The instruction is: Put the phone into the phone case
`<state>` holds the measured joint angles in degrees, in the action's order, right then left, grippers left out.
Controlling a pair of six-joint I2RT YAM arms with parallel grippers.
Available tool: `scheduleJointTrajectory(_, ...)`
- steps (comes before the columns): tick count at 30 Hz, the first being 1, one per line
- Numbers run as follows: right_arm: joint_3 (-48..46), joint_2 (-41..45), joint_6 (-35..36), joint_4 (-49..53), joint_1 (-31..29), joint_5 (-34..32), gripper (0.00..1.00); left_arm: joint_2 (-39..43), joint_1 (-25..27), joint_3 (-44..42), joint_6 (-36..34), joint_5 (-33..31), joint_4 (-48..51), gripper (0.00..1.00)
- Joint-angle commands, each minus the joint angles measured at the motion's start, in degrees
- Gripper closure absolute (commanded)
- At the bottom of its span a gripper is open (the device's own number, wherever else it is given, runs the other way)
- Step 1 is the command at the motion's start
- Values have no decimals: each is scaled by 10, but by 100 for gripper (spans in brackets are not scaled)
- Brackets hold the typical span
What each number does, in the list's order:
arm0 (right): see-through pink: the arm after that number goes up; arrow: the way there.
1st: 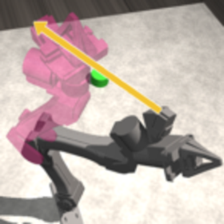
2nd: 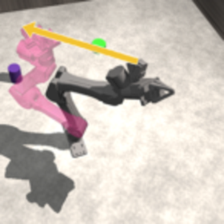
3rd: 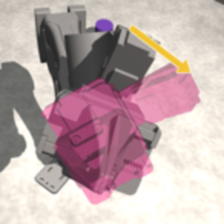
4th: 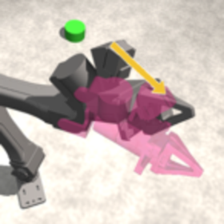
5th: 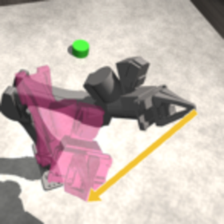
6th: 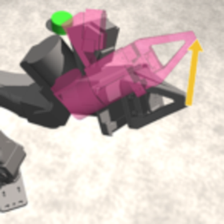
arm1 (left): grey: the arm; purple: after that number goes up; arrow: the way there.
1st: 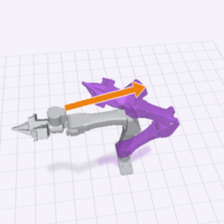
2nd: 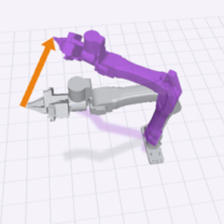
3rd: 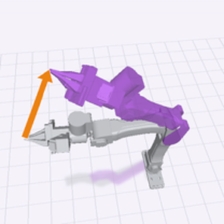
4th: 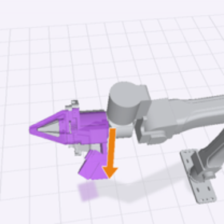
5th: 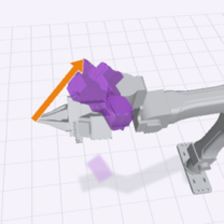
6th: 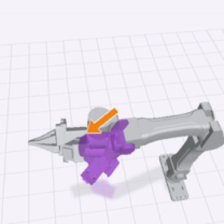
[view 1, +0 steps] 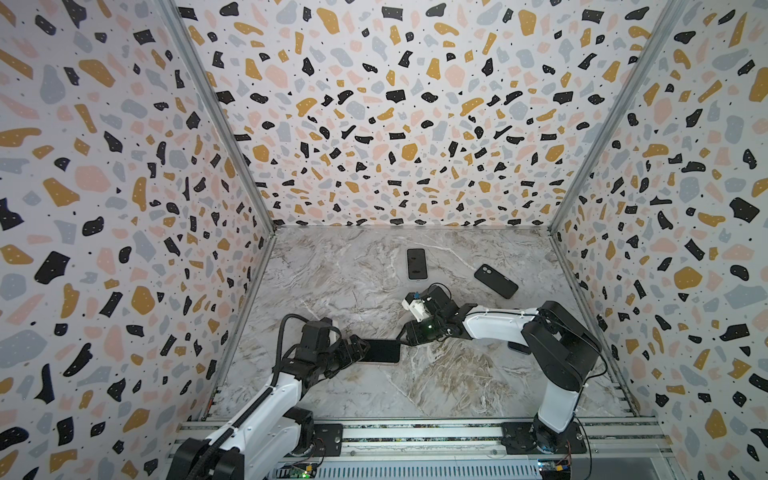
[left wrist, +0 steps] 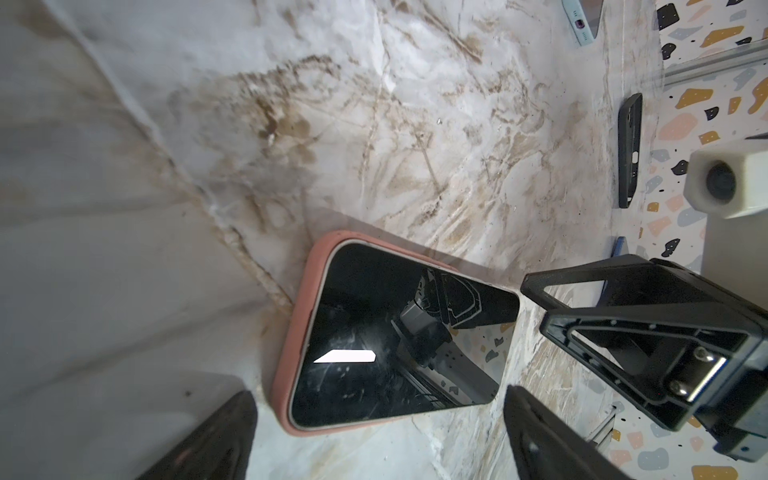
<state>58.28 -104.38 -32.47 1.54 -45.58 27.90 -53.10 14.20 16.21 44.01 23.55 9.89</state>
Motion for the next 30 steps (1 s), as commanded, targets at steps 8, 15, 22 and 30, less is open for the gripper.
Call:
scheduleJointTrajectory(8, -105, 142, -172, -8, -56, -77, 67, -38, -2, 18, -37, -34, 15, 6)
scheduleJointTrajectory(15, -128, 155, -285, -18, -74, -107, 71, -62, -1, 20, -32, -43, -3, 9)
scheduleJointTrajectory(22, -113, 132, -291, -19, -94, -103, 71, -81, -1, 17, -37, -39, -15, 22)
scheduleJointTrajectory(30, -95, 105, -285, -19, -106, -89, 71, -81, -1, 16, -40, -30, -16, 25)
